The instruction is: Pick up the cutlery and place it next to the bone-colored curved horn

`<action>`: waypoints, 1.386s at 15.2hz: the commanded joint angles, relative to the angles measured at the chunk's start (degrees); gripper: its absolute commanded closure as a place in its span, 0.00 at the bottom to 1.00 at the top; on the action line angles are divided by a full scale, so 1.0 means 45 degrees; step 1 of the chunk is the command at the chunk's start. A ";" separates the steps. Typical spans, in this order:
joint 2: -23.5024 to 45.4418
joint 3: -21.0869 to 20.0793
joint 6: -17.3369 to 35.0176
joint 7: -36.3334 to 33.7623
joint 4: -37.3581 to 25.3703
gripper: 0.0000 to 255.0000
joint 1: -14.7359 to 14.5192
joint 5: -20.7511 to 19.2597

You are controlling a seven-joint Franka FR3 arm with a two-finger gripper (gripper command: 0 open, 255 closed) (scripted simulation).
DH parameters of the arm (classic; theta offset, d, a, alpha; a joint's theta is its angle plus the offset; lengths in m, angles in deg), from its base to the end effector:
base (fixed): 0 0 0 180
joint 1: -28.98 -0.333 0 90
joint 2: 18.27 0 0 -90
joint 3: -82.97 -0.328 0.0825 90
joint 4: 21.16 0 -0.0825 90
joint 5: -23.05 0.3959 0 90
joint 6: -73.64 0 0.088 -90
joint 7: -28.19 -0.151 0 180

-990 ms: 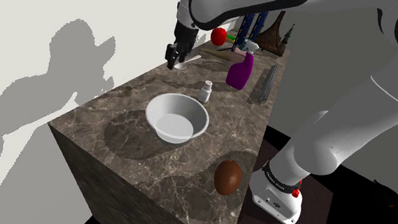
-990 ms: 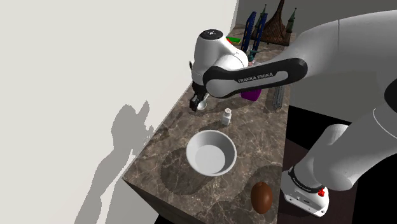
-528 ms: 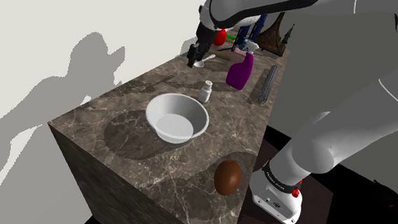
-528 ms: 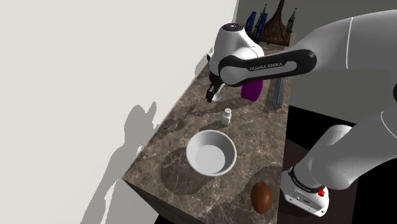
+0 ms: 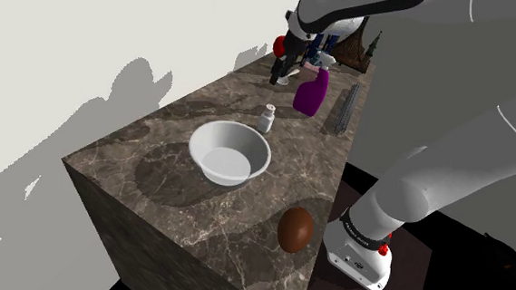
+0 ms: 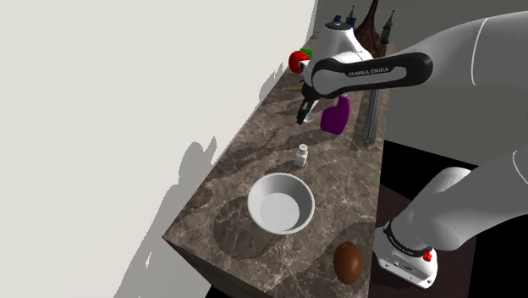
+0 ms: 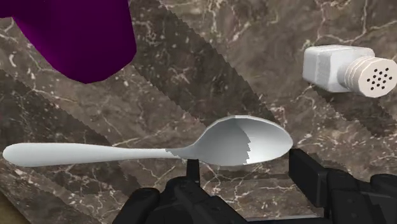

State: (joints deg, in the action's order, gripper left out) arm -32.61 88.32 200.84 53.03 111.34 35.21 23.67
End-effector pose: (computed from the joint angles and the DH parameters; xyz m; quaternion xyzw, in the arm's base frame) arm 0.4873 -0.0997 0.4213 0.9904 0.1127 0.0794 0.0091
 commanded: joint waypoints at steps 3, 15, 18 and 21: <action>0.0133 0.0879 -0.0043 0.1399 -0.0149 1.00 0.0494 0.0021; 0.1713 0.3388 -0.0525 0.5627 -0.1979 1.00 0.1859 0.0660; 0.2410 0.3947 -0.0749 0.6730 -0.2767 1.00 0.2212 0.1047; 0.3228 0.4448 -0.1040 0.7841 -0.3692 1.00 0.2610 0.1539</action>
State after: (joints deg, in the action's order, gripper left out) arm -19.71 107.46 196.86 86.25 96.70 46.27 29.63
